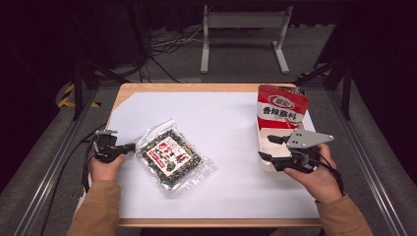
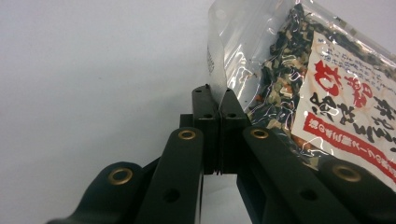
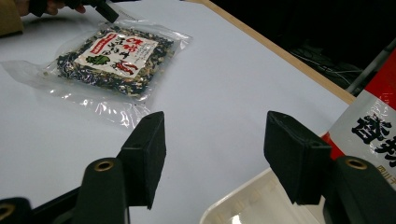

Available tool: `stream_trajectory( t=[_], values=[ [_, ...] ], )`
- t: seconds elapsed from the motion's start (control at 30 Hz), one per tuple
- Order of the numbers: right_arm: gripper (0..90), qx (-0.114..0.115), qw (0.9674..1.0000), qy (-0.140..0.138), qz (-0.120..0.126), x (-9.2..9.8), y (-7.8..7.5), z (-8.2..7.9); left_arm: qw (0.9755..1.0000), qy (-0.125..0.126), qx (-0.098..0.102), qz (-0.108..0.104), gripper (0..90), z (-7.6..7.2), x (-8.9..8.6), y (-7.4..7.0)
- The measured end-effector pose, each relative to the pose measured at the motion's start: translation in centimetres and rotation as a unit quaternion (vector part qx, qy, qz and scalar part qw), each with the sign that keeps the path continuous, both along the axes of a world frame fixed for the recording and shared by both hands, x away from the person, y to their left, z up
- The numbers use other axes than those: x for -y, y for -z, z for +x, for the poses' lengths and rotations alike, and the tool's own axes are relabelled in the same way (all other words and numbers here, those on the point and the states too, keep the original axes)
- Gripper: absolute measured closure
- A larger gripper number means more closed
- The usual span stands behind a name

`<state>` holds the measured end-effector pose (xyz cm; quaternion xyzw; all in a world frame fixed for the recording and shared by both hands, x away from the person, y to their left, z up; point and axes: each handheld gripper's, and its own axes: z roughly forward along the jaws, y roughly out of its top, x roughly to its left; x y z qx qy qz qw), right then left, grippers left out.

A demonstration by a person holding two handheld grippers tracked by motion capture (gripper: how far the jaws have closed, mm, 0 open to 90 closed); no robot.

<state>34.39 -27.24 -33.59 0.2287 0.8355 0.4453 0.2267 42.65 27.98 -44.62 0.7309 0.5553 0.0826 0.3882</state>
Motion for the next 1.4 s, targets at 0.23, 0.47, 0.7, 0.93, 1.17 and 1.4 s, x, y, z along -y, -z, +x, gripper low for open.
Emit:
stream_trajectory(
  t=[0.23,0.47,0.7,0.93,1.17,1.4],
  values=[
    [44.8,0.001,1.0000,0.004,0.003,0.1,0.0,0.0,0.9998,-0.003,0.020,-0.008,89.1,-0.2,0.0,-0.9],
    [48.9,-0.018,0.9996,-0.003,0.021,0.0,-0.2,0.0,0.9974,-0.006,0.068,-0.022,89.3,-1.0,0.0,-3.0],
    [47.8,-0.017,0.9997,0.001,0.015,-0.3,-1.1,0.2,0.9904,0.013,0.135,-0.026,89.4,-2.6,0.9,-6.7],
    [47.1,-0.021,0.9994,-0.012,0.025,-0.7,-2.0,0.3,0.9803,0.045,0.188,-0.040,89.4,-4.1,2.1,-10.0],
    [47.1,-0.016,0.9994,-0.020,0.025,-1.3,-2.7,0.1,0.9684,0.085,0.228,-0.055,89.5,-6.0,3.5,-12.7],
    [50.2,-0.009,0.9990,-0.028,0.033,-1.5,-2.9,0.0,0.9570,0.123,0.254,-0.066,89.5,-7.5,4.7,-14.4]
  ],
)
